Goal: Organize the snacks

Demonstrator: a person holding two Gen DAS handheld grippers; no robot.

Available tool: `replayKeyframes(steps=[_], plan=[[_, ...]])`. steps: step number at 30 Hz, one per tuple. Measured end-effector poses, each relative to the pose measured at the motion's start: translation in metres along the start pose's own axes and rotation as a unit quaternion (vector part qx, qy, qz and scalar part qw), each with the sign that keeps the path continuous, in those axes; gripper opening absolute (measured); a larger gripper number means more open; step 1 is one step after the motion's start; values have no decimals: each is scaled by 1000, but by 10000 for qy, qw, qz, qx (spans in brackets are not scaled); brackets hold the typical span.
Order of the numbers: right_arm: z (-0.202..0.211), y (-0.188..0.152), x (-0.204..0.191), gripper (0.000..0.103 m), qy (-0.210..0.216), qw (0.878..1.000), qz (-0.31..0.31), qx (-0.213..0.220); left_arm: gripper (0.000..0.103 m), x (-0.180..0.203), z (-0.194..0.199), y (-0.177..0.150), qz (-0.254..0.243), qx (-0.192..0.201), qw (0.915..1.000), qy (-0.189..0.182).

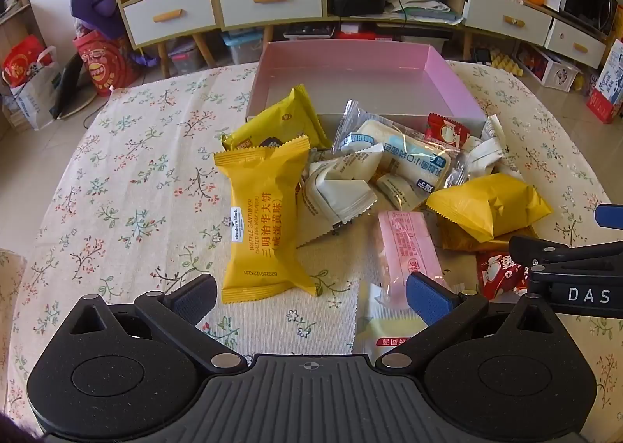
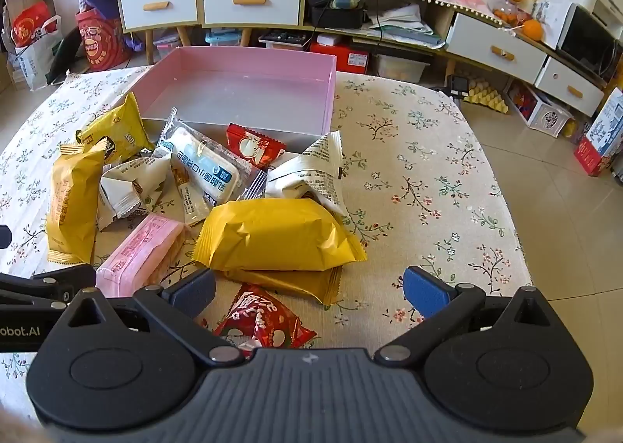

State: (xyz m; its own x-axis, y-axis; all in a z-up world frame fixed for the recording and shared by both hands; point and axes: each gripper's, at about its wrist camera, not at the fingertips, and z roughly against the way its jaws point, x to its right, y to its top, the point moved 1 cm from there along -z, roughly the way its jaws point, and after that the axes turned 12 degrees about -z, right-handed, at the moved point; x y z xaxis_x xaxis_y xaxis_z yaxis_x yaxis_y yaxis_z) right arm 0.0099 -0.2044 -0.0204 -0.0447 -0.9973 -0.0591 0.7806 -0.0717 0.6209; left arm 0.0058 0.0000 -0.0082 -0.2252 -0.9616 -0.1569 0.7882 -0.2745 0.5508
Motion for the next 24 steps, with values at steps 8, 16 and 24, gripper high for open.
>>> replayKeyframes(steps=[8,16,24], plan=[[0,0,0,103,-4,10000,2,-2,103,0,0,0,-7,-3,10000,7],[0,0,0,103,-3,10000,6,1,103,0,0,0,-12,-6,10000,4],[-5,0,2,103,38,10000,42,-25,103,-8,-7,-1,9,13,10000,-56]])
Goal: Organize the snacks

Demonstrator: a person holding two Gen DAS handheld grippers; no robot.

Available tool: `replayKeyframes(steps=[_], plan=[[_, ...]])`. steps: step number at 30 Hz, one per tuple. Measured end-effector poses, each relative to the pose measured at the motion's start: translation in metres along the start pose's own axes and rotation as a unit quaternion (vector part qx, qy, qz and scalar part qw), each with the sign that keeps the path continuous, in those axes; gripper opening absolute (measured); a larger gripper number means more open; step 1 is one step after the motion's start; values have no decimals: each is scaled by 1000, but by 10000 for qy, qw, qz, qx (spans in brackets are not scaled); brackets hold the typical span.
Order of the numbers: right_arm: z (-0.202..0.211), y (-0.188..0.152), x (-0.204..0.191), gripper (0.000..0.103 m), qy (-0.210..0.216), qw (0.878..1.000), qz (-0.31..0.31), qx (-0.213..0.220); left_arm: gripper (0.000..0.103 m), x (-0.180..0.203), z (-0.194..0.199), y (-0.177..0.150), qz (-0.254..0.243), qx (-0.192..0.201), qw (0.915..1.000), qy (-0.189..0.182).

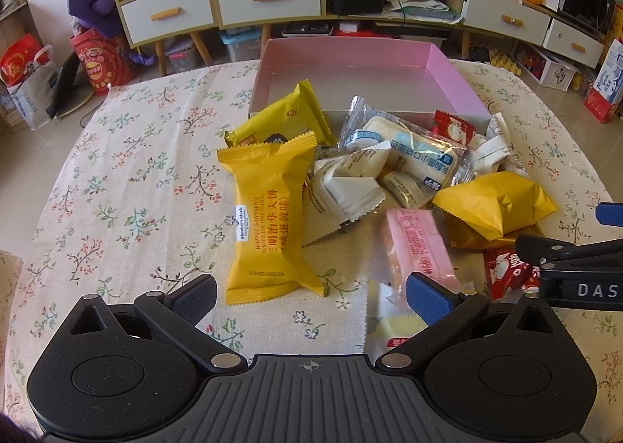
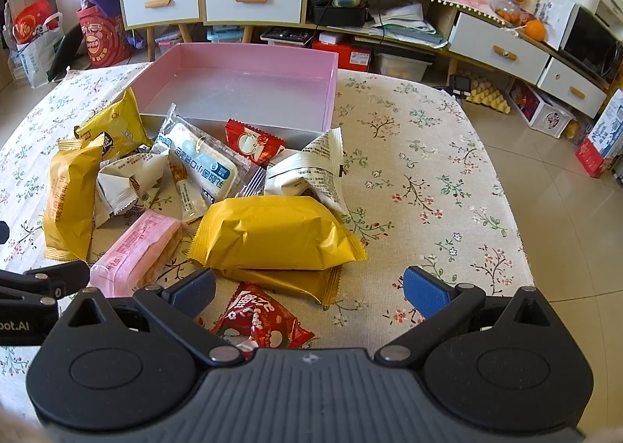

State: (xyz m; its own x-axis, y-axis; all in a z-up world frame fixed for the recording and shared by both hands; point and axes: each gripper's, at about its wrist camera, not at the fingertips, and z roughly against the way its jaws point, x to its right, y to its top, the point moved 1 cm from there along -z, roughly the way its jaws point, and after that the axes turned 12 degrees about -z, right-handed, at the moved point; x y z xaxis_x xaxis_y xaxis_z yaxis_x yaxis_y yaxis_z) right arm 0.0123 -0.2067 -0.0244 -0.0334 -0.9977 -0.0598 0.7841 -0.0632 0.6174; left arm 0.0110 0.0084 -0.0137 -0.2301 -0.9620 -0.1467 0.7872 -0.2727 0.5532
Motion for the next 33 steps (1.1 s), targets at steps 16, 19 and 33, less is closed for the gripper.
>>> replayKeyframes(steps=[16,19,33], plan=[[-15,4,17,97,1033,9945,-16,-175,99,-32,-15,-10,-90,598,9950,-800],[-18,5,17,93,1210,9925,-15,-195,96,-37,-20,-8,-78,662,9939,-877],[-21,17,13,93,1479,9877,500,59,70,-52,-40,-1,102,768,9930,-892]])
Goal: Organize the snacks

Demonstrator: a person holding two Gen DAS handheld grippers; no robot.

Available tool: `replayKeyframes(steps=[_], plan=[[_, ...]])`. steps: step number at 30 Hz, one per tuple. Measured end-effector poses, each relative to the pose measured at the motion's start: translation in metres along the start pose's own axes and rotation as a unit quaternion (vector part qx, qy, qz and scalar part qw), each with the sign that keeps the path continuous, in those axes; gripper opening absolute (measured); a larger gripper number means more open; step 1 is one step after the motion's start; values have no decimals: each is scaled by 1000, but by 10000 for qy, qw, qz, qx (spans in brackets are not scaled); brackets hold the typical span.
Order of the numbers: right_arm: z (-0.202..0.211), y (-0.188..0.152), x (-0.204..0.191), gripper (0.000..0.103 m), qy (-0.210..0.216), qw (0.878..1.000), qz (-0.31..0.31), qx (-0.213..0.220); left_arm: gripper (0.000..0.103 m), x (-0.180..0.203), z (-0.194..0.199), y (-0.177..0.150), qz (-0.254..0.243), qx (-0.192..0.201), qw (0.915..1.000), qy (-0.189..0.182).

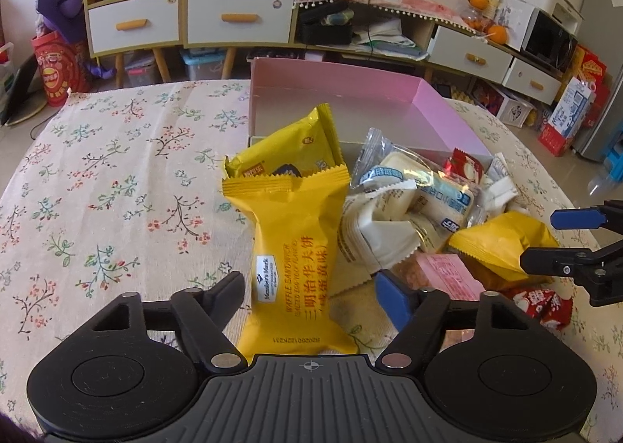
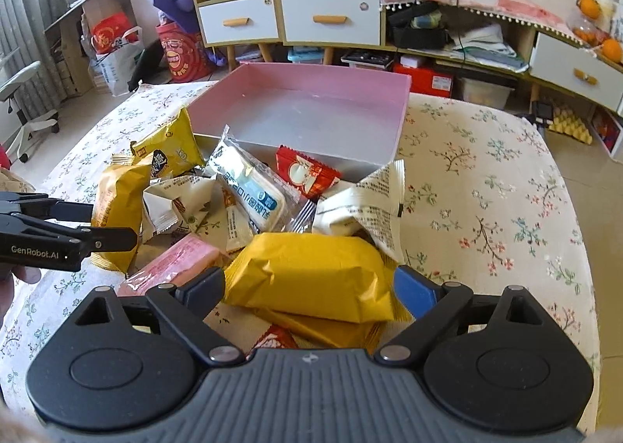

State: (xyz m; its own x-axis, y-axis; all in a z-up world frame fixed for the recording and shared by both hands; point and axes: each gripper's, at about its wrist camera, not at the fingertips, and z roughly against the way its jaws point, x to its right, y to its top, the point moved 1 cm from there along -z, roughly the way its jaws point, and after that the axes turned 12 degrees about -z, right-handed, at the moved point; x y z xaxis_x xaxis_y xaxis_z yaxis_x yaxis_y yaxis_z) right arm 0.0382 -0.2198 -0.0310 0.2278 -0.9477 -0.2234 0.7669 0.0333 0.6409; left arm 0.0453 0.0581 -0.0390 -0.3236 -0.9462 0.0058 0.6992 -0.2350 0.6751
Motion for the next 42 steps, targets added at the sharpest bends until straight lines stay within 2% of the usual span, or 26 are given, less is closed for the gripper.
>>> replayKeyframes(steps=[6,10,15,20,24,28,30,36,42], plan=[[5,9,10,93,133,9994,311,22,52,-7,-6,0,128,-40,9999,69],[0,9,18,93,49,9986,531,-76,41,-12,-11,-2,289,-165,9994,109],[-18,5,19,91,-64,9973,647,-350,40,-13,-13,-2,358,-254,9988,222],[-19,6,7,87,123,9971,666,-337,39,-12,-12,-2,317,-265,9989,233],[-18,3,-4,78,438,9954,718,-463,38,-10,-11,-1,308,-281,9989,207],[-9,2,-15,78,947,9898,896,-582,38,-10,-10,-1,330,-310,9989,137],[-4,0,-19,76,1072,9870,1038,-603,38,-8,-9,0,301,-323,9989,144],[-7,1,-23,82,648,9876,1354,-448,38,-6,-10,0,255,-339,9989,174],[-20,-2,-39,82,361,9792,1965,-354,38,-5,-12,0,252,-359,9988,209]])
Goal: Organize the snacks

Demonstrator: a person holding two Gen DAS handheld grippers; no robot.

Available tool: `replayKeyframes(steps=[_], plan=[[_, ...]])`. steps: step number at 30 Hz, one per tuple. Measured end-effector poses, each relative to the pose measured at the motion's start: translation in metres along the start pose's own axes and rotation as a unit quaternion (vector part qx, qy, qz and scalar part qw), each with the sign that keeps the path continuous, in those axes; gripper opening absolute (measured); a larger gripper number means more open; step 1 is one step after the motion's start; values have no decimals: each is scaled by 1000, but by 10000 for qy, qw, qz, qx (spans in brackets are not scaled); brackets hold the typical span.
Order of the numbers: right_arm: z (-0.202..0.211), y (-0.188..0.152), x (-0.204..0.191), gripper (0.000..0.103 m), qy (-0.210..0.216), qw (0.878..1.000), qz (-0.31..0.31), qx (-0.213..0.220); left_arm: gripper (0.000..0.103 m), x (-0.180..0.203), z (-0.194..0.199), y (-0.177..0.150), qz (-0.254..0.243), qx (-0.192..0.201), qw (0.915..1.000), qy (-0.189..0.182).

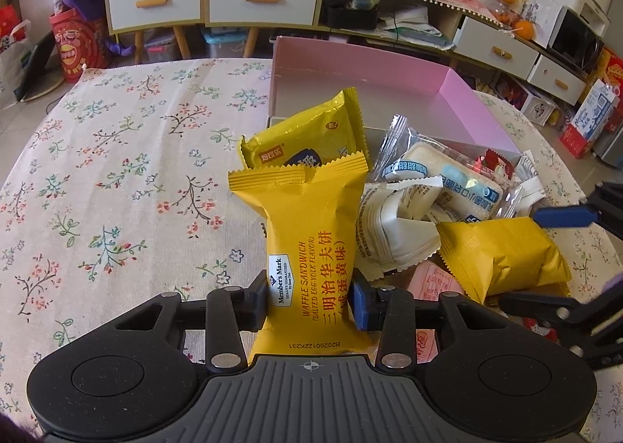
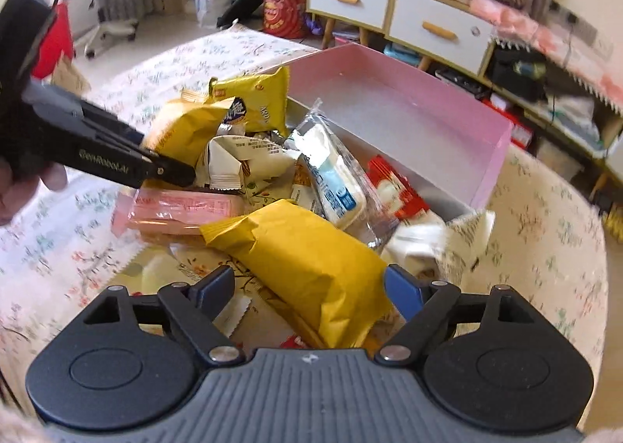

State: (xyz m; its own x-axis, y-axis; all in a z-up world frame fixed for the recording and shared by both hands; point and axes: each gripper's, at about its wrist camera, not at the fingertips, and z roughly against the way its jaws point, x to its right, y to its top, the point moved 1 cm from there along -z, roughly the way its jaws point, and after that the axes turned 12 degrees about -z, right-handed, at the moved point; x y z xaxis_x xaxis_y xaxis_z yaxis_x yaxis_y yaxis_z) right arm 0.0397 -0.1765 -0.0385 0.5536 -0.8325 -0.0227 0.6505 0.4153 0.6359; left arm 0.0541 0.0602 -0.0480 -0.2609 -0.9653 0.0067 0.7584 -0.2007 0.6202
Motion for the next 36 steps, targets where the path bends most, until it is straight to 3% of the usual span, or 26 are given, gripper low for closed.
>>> replayKeyframes(steps=[7,11,18,26,32,36], plan=[[-10,3,5,78,32,9999,-140,24,38,-1,-2,0,-18,10,10000,37],[-6,-1,2,65,36,9998,-121,155,37,0,-2,-1,-46,26,10000,56],[1,-5,0,52,152,9996,-198,137,37,-2,2,-3,-29,52,9999,133],[13,-11,-15,52,551,9982,-171,-181,37,0,10,-5,-70,35,9999,110],[2,-11,-21,59,392,9990,32,-200,37,-1,8,-6,-54,-13,9999,115],[0,-10,-27,51,338,9993,107,-70,36,-3,7,-6,-13,0,9999,152]])
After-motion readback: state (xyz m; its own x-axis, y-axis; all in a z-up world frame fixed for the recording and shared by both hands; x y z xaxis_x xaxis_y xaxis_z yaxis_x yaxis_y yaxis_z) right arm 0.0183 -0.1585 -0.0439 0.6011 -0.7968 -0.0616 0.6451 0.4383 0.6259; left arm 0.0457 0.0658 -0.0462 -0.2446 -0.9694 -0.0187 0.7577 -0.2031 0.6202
